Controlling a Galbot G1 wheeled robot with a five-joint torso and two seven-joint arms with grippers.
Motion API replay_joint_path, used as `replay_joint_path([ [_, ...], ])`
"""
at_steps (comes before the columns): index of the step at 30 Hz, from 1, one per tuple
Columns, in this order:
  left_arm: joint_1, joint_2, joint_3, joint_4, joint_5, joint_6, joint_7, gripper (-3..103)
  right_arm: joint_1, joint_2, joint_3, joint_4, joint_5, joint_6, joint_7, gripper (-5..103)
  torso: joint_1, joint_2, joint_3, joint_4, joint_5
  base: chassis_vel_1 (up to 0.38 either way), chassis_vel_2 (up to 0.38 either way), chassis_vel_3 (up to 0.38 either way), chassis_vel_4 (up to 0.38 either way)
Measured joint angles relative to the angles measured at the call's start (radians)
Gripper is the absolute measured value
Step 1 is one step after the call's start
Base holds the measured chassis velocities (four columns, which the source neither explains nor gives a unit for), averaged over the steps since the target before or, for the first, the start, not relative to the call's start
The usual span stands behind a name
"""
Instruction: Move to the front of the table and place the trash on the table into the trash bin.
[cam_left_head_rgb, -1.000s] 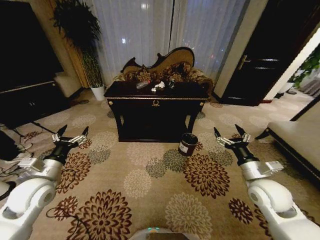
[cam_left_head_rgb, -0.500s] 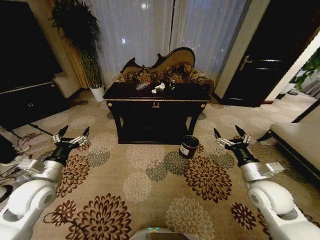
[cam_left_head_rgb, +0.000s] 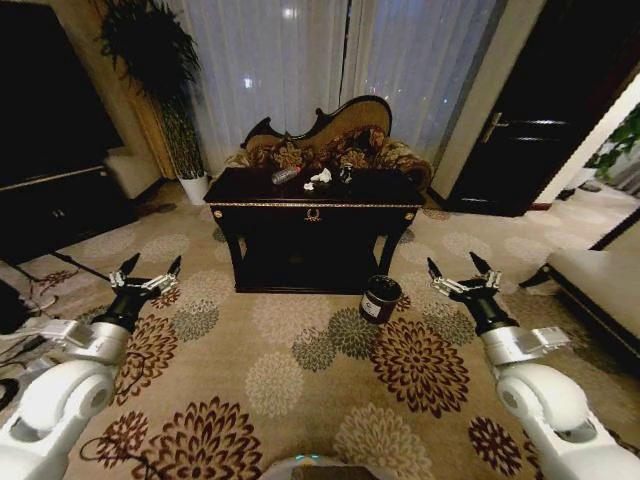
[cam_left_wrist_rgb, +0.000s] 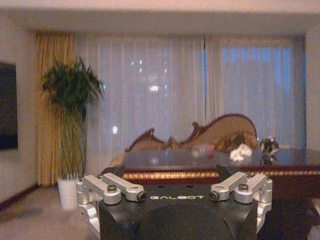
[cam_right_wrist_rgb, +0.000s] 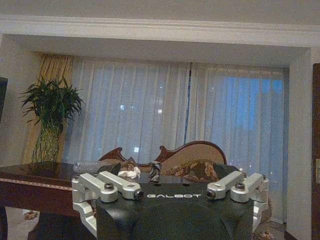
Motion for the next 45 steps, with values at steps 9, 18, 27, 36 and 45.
replay_joint_path([
  [9,0.0,0.004,0.028,0.013,-0.012,0.006,0.006,100,0.004,0.0,-0.007,-0.008,0.0,0.002,-0.004,100,0.0,0.0,0.0,0.0001,-0.0001,-0.081,0.084,0.068,-0.085],
  [18,0.014,0.003,0.023,-0.025,-0.004,0.004,0.01,100,0.001,0.0,-0.01,-0.011,-0.003,0.006,-0.004,100,0.0,0.0,0.0,0.0001,0.0001,-0.084,0.093,0.103,-0.083],
  [27,0.018,-0.003,0.023,-0.035,0.002,0.0,0.012,100,-0.006,0.007,-0.01,-0.015,-0.008,0.016,-0.008,100,0.001,0.0,0.0,0.0,0.0001,-0.184,0.167,0.18,-0.195],
  [36,0.023,-0.009,0.024,-0.036,0.002,-0.004,0.015,100,-0.009,0.011,-0.01,-0.023,-0.015,0.021,-0.011,100,0.0,0.0,0.0,0.0001,0.0,-0.169,0.166,0.171,-0.173],
  [45,0.022,-0.003,0.018,-0.036,-0.004,-0.004,0.016,100,-0.008,0.017,-0.017,-0.028,-0.019,0.024,-0.015,100,0.0,0.0,0.0,0.0,0.0001,-0.167,0.174,0.172,-0.166],
])
